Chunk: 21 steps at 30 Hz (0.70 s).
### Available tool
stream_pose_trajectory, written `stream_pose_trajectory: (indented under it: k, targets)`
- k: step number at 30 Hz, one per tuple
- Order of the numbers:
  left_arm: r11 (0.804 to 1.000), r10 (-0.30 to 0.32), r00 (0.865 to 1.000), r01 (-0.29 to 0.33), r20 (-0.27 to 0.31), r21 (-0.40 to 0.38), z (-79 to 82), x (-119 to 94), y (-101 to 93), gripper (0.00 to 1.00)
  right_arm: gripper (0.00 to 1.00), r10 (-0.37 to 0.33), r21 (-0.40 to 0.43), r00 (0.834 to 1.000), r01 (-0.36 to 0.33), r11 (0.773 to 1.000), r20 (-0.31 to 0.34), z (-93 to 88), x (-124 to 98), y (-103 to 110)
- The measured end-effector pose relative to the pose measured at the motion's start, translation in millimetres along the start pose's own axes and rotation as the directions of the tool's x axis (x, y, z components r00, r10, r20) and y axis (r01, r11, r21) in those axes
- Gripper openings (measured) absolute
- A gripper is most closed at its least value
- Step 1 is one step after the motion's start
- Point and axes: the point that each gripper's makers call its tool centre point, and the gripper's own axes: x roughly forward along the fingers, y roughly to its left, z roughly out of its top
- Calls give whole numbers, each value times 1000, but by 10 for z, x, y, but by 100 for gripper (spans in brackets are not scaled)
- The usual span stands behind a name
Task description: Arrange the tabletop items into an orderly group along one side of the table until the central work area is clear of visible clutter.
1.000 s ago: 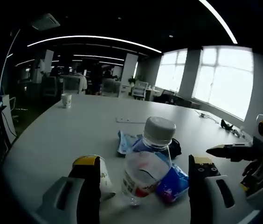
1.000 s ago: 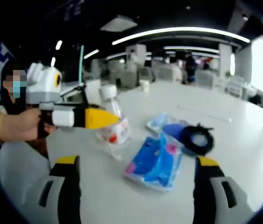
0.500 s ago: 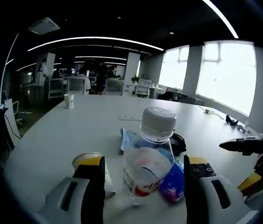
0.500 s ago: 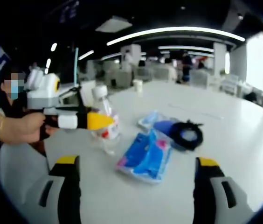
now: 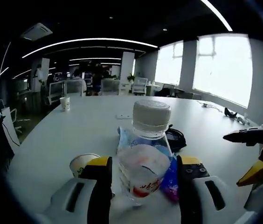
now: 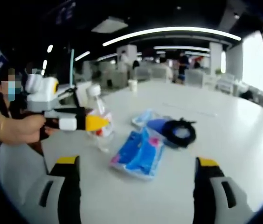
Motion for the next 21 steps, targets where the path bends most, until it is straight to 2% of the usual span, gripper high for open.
stream_pose_trajectory:
  k: [7,21]
  targets:
    - [999,-10,1000,11,-18,48,-26,6,1,42,100,-12,1,1000,12,1000,-6,-22,-25,-47]
    - [990,-98,995,101,-35,99,-32,15,6,41,100,-17,20,1000,17,1000,0,-14,-64,-88]
